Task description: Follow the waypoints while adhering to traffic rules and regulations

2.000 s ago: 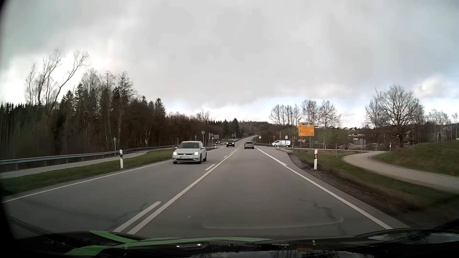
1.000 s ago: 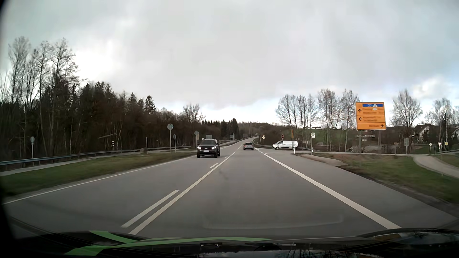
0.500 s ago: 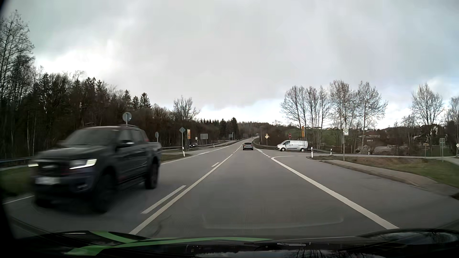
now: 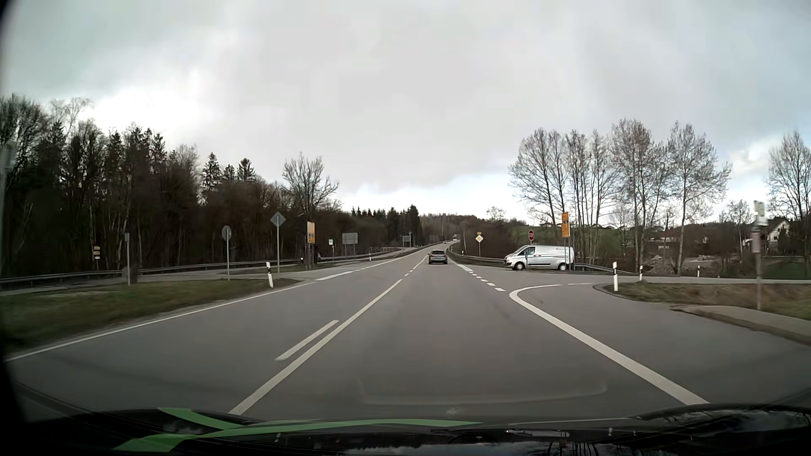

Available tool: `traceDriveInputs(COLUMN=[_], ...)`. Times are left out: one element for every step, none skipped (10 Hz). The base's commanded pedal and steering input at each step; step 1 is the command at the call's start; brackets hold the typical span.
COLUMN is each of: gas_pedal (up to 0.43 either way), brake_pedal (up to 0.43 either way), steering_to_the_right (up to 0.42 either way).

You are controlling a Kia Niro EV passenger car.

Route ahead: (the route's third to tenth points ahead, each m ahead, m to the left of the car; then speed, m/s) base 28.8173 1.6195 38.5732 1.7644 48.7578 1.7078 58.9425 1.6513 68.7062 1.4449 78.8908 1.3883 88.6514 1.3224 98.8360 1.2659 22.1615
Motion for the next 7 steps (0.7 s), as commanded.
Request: traceDriveInputs(gas_pedal=[0.098,0.098,0.098,0.098,0.098,0.098,0.098], brake_pedal=[0.0,0.0,0.0,0.0,0.0,0.0,0.0], steering_to_the_right=[-0.004,-0.003,-0.004,-0.004,-0.004,-0.004,-0.003])
